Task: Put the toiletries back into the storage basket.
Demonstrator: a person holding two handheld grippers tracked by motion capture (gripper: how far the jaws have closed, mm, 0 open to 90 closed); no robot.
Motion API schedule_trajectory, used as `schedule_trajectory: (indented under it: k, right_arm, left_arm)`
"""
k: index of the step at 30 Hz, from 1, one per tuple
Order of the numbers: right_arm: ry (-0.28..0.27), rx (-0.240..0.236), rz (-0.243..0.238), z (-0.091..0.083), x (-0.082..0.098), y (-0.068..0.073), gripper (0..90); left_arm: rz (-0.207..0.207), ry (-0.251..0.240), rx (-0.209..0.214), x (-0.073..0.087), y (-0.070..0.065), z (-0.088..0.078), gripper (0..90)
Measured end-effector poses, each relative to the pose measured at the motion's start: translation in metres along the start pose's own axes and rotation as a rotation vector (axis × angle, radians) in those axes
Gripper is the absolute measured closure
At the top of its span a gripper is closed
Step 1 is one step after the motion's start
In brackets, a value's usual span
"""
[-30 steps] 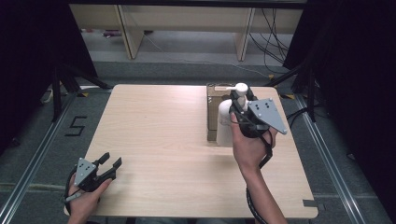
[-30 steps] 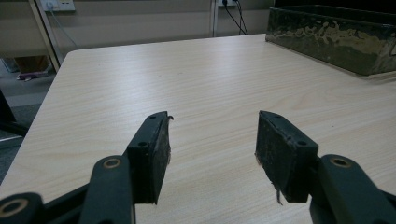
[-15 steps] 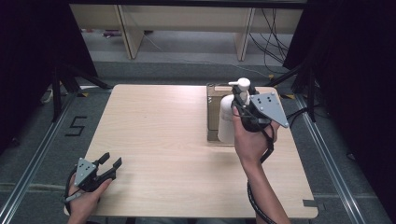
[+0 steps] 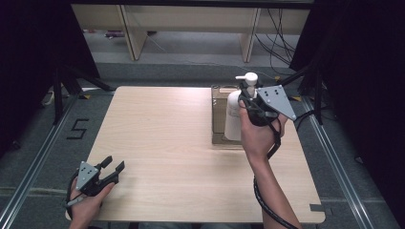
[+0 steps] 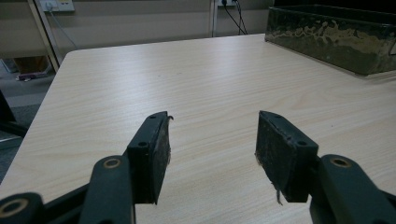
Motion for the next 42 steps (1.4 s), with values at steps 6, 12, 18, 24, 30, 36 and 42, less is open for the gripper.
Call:
schedule_trajectory:
  k: [6,12,18,24,30,36,42]
  right_arm:
    - [0.012,0.000,0.009,0.007,-0.003,-0.001,60.6]
    - [0.017,0.006,-0.004,0.016,-0.005,-0.004,60.5]
    - [0.023,0.009,0.001,0.023,-0.006,-0.006,60.6]
    - [0.031,0.017,-0.003,0.034,-0.005,-0.009,60.6]
    - [0.042,0.017,0.001,0.041,-0.004,-0.010,60.6]
    - [0.056,0.020,0.000,0.049,-0.003,-0.012,60.5]
    - [0.068,0.022,0.002,0.057,-0.001,-0.013,60.5]
  left_arm:
    - [0.001,0.001,0.000,0.000,0.000,0.000,44.1]
    - [0.000,0.000,0.001,0.000,0.000,0.000,44.1]
    - [0.000,0.000,0.001,0.000,0.000,0.000,44.1]
    - [0.000,0.000,0.002,0.000,0.000,0.000,44.1]
    - [0.001,0.000,0.003,0.000,0.000,0.000,44.1]
    - [0.000,0.000,0.002,0.000,0.000,0.000,44.1]
    - [0.001,0.002,0.002,0.000,0.000,0.000,44.1]
Point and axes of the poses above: each handheld gripper's, and its own axes: z roughly forward along the jaws, x roughly out of its underside, y roughly to its left, the point moved 7 cm from there along z, roughly forward along the jaws, and after that the axes turned 4 degrees about -z, right-handed, at the moved point
